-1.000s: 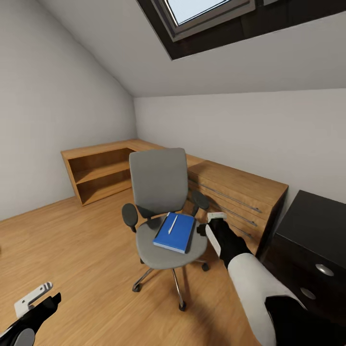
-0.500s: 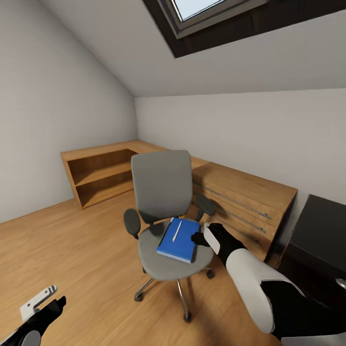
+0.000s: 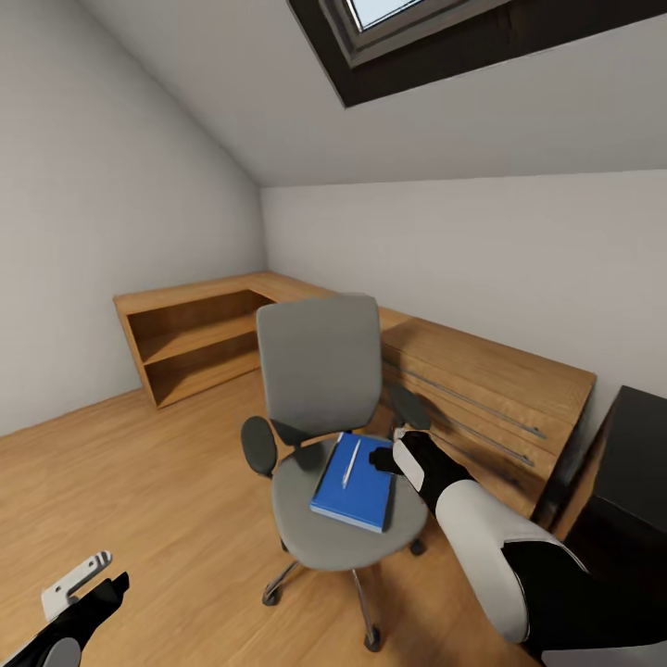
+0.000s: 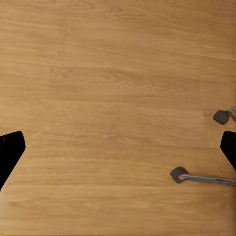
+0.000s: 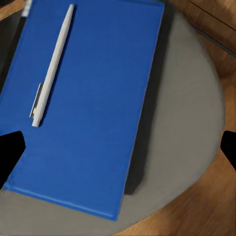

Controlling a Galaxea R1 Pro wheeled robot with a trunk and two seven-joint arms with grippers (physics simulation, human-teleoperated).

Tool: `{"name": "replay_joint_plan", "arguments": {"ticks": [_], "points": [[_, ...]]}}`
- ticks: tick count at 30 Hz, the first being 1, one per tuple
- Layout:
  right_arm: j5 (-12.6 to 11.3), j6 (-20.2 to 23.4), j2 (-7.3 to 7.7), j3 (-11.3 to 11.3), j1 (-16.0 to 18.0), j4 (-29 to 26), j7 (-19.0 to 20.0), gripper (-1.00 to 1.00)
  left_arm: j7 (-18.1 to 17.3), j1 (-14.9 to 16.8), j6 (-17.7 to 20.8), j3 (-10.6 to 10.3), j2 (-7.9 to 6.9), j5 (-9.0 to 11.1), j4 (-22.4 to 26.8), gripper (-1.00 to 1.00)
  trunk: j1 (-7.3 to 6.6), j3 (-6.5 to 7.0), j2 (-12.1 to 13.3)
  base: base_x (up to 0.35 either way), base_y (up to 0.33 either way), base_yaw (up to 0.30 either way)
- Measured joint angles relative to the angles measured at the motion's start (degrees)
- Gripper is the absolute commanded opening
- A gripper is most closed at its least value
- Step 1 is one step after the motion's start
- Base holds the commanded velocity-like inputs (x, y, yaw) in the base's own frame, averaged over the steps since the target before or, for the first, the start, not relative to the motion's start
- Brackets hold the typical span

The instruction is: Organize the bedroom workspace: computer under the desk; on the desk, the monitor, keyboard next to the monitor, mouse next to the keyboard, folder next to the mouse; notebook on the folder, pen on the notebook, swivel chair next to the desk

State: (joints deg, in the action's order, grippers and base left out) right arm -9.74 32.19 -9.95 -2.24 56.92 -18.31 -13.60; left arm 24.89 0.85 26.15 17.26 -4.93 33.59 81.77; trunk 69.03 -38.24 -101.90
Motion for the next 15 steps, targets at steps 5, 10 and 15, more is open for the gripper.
{"name": "replay_joint_plan", "arguments": {"ticks": [5, 10, 15], "points": [[0.0, -0.1, -0.01, 0.0, 0.0, 0.0, 0.0, 1.00, 0.0, 0.0, 0.0, 0.0, -0.03, 0.0, 0.0, 1.00, 0.01, 0.00, 0.0, 0.244, 0.195, 0.113], [0.0, -0.1, -0.01, 0.0, 0.0, 0.1, 0.0, 1.00, 0.0, 0.0, 0.0, 0.0, 0.00, 0.0, 0.0, 1.00, 0.03, 0.00, 0.0, 0.058, 0.048, 0.239], [0.0, -0.2, -0.01, 0.0, 0.0, 0.1, 0.1, 1.00, 0.0, 0.0, 0.0, 0.0, -0.01, 0.0, 0.0, 1.00, 0.03, 0.00, 0.0, 0.008, 0.007, 0.260]]}}
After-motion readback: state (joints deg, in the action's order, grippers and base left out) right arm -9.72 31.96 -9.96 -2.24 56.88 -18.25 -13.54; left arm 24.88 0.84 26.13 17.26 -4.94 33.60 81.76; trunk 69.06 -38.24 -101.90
